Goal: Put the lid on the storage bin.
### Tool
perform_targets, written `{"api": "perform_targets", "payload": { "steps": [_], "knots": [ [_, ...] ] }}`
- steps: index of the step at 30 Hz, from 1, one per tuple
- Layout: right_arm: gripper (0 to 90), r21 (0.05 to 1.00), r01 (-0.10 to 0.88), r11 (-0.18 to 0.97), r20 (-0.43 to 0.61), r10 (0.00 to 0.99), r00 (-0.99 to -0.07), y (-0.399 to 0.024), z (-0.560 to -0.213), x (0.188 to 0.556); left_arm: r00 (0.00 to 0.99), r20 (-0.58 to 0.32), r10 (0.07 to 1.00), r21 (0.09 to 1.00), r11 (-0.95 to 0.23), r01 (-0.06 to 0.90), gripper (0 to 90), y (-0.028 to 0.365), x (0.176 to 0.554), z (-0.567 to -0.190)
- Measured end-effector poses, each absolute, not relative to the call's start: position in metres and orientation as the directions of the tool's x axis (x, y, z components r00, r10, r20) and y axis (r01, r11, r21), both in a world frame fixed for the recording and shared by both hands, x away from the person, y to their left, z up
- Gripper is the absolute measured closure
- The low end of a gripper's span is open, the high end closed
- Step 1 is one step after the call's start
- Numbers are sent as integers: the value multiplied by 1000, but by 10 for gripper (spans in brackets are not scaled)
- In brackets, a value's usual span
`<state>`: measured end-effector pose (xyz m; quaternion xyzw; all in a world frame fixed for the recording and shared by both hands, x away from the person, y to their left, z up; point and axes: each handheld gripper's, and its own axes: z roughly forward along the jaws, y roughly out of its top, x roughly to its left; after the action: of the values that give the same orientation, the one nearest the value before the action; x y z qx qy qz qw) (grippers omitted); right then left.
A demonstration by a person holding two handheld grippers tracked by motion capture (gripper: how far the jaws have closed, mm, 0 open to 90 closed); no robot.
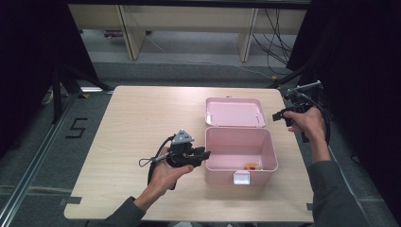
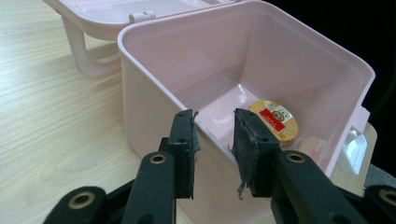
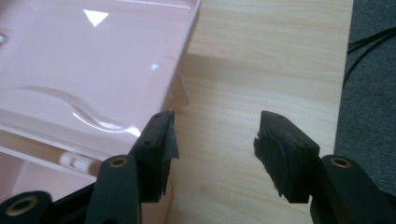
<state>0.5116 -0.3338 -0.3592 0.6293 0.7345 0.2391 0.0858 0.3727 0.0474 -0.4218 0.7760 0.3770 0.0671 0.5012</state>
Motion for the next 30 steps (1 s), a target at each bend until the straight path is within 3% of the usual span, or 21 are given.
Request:
{"api": "perform_targets", "payload": {
  "steps": [13,30],
  "knots": [
    [587,469,876,114,139,970,-201,-318,-349,533,709,-274,650,829,-214,517,686,48,373,-422],
    [686,431,898,95,131,977,-166,-296,-374,563,711,-272,648,831,-214,513,685,48,373,-422]
  ]
}}
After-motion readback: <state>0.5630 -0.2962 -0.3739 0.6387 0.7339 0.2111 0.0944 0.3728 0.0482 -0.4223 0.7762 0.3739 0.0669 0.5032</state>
